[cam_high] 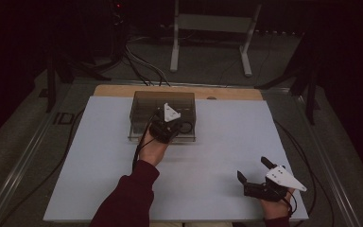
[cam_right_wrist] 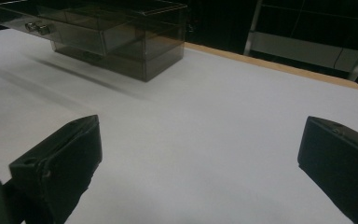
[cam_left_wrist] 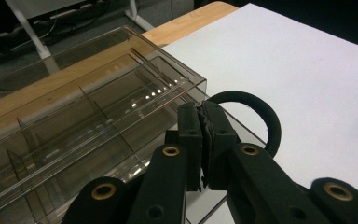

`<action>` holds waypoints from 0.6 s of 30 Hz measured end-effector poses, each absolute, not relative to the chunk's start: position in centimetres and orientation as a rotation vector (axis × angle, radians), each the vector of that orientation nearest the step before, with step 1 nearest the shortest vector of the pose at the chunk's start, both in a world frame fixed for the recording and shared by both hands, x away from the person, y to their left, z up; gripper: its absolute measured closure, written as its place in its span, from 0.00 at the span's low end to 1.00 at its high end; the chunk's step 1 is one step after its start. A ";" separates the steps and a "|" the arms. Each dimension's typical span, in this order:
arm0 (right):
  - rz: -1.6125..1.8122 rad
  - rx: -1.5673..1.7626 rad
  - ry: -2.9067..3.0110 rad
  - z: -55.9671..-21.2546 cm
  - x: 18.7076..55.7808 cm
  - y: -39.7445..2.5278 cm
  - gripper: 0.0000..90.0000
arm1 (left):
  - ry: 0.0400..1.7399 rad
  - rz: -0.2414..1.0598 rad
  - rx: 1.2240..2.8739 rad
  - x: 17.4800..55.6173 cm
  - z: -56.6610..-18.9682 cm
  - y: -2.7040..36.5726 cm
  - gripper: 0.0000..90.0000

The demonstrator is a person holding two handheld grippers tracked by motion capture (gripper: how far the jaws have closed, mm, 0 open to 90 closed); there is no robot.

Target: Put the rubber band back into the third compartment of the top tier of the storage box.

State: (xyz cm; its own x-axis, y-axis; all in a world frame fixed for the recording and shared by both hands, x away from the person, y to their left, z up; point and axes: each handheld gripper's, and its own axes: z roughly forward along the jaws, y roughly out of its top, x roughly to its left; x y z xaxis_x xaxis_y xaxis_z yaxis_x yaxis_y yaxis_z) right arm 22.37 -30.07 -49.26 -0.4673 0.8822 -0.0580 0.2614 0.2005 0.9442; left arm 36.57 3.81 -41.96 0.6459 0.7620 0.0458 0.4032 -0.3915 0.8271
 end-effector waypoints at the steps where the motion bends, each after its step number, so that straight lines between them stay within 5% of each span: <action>1: 1.275 1.063 1.856 -49.3 22.4 -30.1 0.00 | 0.906 0.543 2.025 36.6 -42.0 3.8 0.98; 18: 1.273 1.060 1.859 -49.3 22.4 -30.0 0.00 | 0.927 0.557 2.041 37.3 -42.5 4.1 0.98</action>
State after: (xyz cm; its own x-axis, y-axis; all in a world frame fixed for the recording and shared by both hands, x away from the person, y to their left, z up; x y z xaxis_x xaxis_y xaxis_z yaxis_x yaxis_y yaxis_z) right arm 22.38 -30.02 -49.27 -0.4697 0.8807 -0.0618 0.2604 0.2051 0.9435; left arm 37.30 4.08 -42.49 0.6333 0.7716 0.0599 0.4155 -0.4042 0.8149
